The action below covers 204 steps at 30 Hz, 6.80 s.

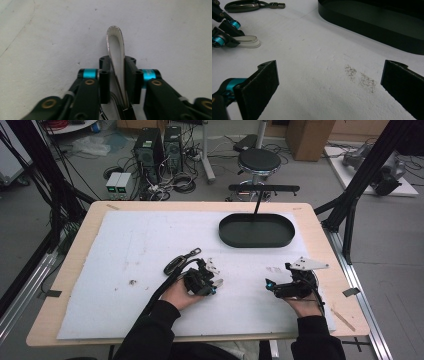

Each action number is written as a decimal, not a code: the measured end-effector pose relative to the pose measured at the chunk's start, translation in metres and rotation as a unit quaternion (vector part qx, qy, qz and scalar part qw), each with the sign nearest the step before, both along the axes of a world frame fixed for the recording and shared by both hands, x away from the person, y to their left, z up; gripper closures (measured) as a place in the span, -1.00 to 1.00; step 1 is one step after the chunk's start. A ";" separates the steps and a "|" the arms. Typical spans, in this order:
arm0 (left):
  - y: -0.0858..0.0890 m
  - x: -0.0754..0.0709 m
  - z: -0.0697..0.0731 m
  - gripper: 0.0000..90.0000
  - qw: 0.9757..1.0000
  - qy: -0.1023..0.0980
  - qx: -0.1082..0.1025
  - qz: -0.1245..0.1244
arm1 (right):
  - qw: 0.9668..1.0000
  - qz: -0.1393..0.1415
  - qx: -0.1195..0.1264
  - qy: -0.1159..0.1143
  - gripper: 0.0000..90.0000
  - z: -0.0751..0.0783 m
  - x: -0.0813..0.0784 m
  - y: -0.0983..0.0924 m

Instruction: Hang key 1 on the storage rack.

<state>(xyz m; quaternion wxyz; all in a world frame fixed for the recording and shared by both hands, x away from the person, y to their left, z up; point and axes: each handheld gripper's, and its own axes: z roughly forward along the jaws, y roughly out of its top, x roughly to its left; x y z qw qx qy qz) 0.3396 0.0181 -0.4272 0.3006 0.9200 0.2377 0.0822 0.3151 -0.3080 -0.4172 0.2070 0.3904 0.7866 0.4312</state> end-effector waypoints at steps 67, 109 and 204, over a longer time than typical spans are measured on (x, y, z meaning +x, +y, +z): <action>0.028 0.080 0.152 0.93 0.980 -0.065 -0.188 0.002 | 1.000 -0.004 0.004 -0.001 -0.99 0.000 0.002 -0.002; -0.006 0.161 0.190 0.93 0.968 -0.124 -0.217 0.031 | 1.000 -0.007 0.005 0.007 -0.99 -0.003 0.004 -0.004; 0.082 0.143 0.118 -0.96 0.980 -0.042 -0.180 0.072 | 1.000 -0.028 -0.010 0.004 -0.99 -0.006 0.007 -0.001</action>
